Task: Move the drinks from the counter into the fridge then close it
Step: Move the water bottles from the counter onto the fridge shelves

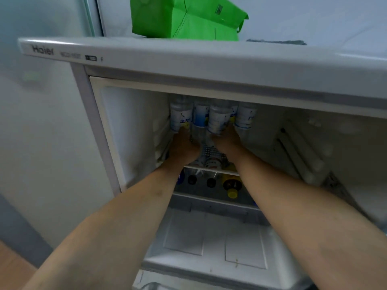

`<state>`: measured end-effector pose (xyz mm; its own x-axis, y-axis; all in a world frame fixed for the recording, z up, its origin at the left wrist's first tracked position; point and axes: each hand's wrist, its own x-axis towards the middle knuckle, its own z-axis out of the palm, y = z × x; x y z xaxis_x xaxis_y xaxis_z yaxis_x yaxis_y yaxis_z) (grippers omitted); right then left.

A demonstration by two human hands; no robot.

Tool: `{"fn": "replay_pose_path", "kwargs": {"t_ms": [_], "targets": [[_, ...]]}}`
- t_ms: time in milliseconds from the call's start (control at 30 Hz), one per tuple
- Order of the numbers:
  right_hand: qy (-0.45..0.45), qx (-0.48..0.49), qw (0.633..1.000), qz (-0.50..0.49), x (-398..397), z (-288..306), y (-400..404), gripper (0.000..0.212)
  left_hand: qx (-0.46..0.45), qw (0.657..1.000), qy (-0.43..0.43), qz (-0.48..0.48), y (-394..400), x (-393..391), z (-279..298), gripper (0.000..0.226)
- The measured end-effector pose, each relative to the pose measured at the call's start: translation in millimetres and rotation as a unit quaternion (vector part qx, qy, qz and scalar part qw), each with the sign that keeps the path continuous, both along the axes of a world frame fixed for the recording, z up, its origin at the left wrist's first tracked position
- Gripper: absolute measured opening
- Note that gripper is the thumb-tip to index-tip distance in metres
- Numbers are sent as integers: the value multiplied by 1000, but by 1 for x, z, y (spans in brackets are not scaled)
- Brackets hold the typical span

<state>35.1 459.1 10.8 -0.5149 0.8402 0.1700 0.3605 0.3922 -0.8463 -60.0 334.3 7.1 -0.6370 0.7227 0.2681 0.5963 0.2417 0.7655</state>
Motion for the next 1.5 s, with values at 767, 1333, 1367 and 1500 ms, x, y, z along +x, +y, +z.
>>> {"fn": "replay_pose_path", "kwargs": {"t_ms": [767, 1333, 1367, 1500], "targets": [[45, -105, 976, -185, 268, -98, -253, 23, 175, 971, -165, -16, -207, 208, -111, 31], [40, -293, 837, -460, 610, -260, -460, 22, -229, 928, -195, -220, -338, 409, -268, 34], [38, -307, 823, -476, 628, -267, -477, 23, -261, 920, -187, -225, -351, 417, -280, 35], [31, -360, 764, -534, 688, -298, -552, 27, -359, 897, -128, -226, -399, 432, -312, 30]]}}
